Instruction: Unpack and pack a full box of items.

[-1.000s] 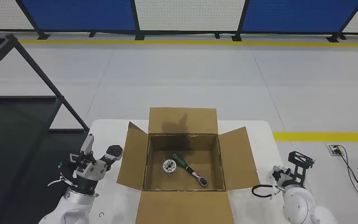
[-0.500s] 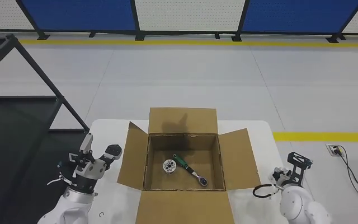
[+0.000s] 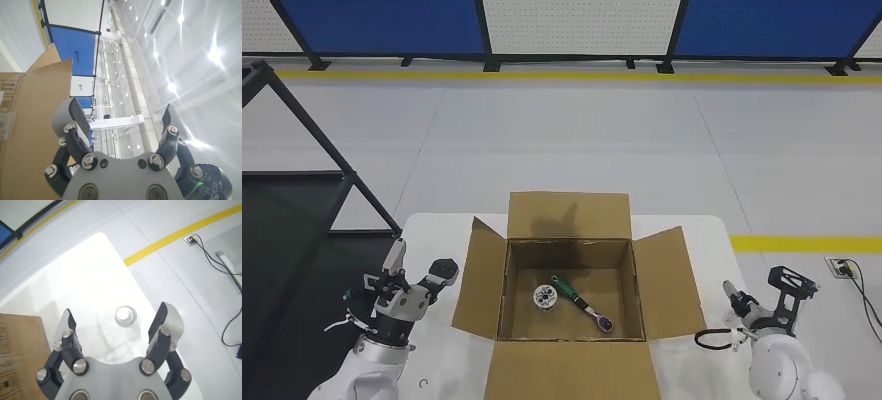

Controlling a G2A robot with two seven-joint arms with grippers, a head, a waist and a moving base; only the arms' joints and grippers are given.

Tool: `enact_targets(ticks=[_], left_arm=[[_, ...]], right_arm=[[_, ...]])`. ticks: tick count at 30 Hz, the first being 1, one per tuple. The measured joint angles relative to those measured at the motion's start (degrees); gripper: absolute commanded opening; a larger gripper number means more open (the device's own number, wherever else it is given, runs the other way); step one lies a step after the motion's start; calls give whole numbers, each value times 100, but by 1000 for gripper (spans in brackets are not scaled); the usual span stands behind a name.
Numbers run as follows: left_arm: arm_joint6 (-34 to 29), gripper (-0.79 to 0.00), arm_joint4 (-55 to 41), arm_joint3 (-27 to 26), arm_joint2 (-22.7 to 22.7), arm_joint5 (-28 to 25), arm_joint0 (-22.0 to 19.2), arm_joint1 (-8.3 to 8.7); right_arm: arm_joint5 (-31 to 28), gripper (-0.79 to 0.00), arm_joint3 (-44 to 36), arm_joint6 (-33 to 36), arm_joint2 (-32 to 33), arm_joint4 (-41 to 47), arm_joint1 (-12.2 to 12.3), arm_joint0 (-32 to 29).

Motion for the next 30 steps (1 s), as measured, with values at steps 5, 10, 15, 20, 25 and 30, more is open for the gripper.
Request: enact_targets(ticks=[5,10,15,20,25,30], left_arm=[[2,0,-26,-23,-22,-37,33,0],[8,0,-87,-57,-96,-113,121,-1],[33,0,-195,-73,-212,-215,230,-3],[114,0,-313,-97,-358,-357,321,-8],[151,0,-451,-135,-588,-450,427,-7],[160,0,-549,-164,-750,-497,531,-7]], right_arm=[[-324,0,-1099,-318,-174,109,-12,-228],[-824,0,-2029,-417,-705,-156,-10,-182],[-1536,0,-2247,14,-1605,-378,-16,348],[-1868,0,-1633,661,-2536,-437,-88,1245],[-2003,0,-453,1250,-3327,-50,-231,2250],[-2005,0,1006,1615,-3855,403,-395,3039]])
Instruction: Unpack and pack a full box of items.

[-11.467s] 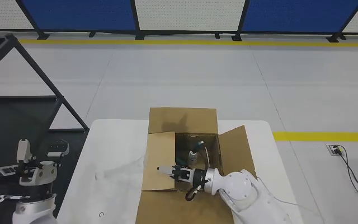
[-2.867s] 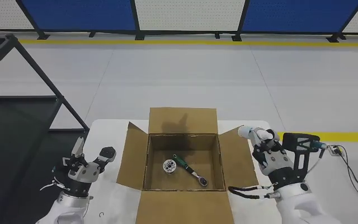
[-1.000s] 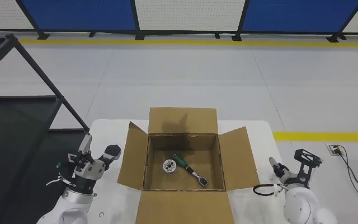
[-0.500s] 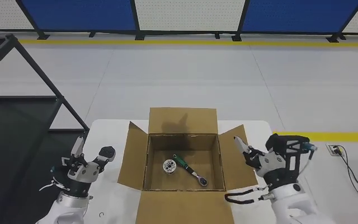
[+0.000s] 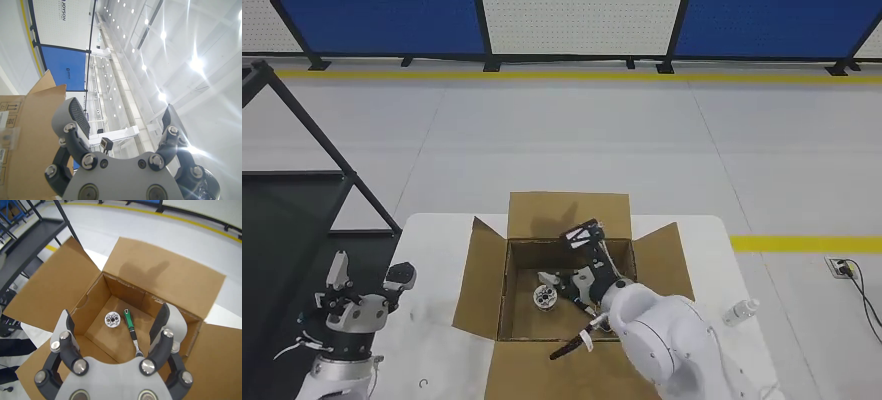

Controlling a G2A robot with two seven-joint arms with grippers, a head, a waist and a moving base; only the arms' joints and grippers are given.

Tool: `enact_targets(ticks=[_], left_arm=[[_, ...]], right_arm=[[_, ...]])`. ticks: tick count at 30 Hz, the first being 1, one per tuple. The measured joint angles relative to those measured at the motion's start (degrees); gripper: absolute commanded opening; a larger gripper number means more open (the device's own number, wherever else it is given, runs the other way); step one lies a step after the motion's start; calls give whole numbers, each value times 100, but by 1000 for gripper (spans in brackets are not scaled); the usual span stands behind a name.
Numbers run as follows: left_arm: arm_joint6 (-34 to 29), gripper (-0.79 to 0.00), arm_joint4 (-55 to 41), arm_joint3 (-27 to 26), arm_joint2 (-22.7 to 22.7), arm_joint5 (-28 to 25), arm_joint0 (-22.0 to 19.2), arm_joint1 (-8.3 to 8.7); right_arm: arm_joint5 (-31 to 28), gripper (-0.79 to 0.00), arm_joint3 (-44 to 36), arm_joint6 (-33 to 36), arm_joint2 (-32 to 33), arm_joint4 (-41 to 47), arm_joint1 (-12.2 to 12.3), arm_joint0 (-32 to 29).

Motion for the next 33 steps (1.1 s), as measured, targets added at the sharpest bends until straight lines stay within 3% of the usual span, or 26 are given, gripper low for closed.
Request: enact_targets(ticks=[6,14,28,29,30,33], left_arm=[[-11,0,-8,-9,-56,1,63,-3],[-71,0,84,-6,20,130,-45,2],[-77,0,48,73,18,138,-89,-1],[-73,0,46,70,15,133,-86,-2],[-71,0,44,68,13,124,-82,-3],[-64,0,37,67,5,108,-67,-5]], right_arm=[[-198,0,1298,138,-387,638,-165,458],[-304,0,2102,69,-840,926,-341,683],[31,0,3456,-499,-1544,773,-743,1187],[41,-95,3523,-543,-1567,763,-765,1210],[61,-397,3609,-589,-1597,745,-795,1240],[78,-560,3811,-635,-1662,736,-867,1313]])
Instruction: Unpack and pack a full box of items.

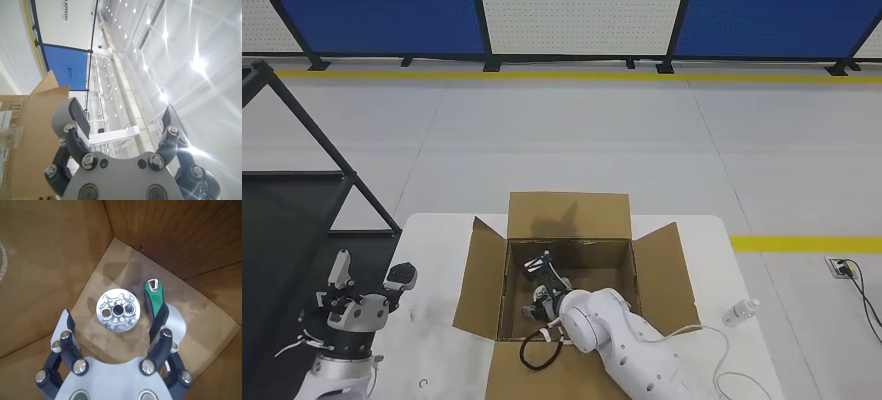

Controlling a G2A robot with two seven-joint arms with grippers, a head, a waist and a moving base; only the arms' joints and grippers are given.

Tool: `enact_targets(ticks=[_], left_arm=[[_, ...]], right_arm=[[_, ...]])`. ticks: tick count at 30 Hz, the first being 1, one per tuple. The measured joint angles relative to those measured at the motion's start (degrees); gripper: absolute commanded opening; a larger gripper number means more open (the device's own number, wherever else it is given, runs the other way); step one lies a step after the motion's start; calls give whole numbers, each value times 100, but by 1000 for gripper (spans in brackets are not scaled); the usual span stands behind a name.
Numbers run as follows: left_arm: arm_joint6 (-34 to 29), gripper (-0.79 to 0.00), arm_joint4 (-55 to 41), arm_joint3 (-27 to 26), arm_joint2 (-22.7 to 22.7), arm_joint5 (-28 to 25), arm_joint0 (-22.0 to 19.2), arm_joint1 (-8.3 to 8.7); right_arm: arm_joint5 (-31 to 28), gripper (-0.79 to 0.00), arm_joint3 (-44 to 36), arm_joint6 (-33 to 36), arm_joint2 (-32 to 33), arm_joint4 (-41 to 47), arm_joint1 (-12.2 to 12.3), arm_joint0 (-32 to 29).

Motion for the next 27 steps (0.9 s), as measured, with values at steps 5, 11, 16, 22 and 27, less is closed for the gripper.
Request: enact_targets(ticks=[5,11,16,22,27], left_arm=[[17,0,4,-8,-10,-13,23,-3],[9,0,10,-21,-4,-33,34,-7],[4,0,45,-36,31,-12,12,-9],[-38,0,85,-24,101,45,-49,-8],[-82,0,126,5,191,93,-113,-8]], right_arm=[[-31,-785,274,-20,-59,13,-99,103],[4,-785,281,-116,48,-48,-137,149],[49,-785,-475,-35,479,-260,18,-78],[-54,-785,-2557,495,1294,-874,365,-930],[-314,-785,-4407,914,2000,-1070,569,-1718]])
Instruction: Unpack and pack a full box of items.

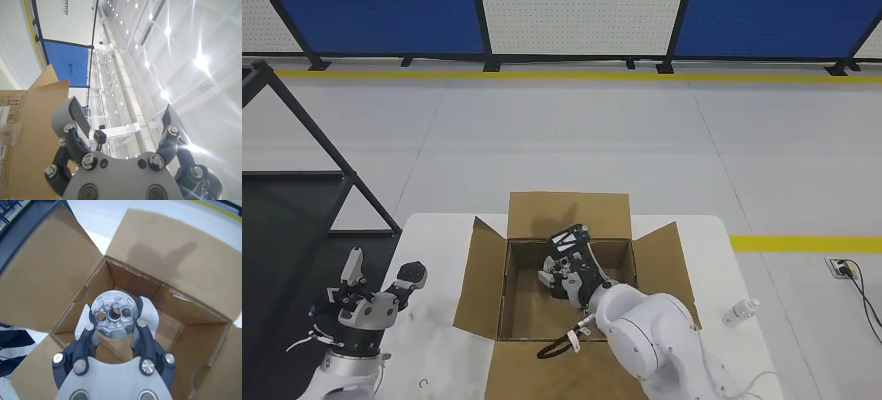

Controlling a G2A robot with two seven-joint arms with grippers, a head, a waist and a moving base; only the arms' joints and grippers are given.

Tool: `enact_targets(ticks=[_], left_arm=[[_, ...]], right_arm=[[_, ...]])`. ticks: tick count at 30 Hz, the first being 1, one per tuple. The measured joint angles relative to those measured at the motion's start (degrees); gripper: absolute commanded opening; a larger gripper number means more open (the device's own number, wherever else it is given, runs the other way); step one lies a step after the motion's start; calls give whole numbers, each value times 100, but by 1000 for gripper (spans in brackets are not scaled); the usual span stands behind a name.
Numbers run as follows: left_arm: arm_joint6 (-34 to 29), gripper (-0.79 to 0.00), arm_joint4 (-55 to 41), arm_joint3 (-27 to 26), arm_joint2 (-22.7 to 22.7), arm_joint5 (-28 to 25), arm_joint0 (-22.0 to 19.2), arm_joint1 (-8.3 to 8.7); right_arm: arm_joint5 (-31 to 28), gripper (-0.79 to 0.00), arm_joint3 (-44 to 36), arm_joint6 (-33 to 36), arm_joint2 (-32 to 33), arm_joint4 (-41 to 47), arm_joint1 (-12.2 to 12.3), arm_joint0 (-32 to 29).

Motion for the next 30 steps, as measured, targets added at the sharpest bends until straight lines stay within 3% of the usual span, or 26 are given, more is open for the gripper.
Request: enact_targets(ticks=[8,17,30], left_arm=[[-32,0,3,44,88,26,-57,-4],[-72,0,107,68,255,119,-171,-4],[-127,0,280,109,460,283,-405,4]], right_arm=[[332,-785,-1566,49,942,-502,138,-682],[780,-785,-2708,215,2133,-917,244,-1529],[769,-785,-2671,81,3709,-114,322,-2818]])
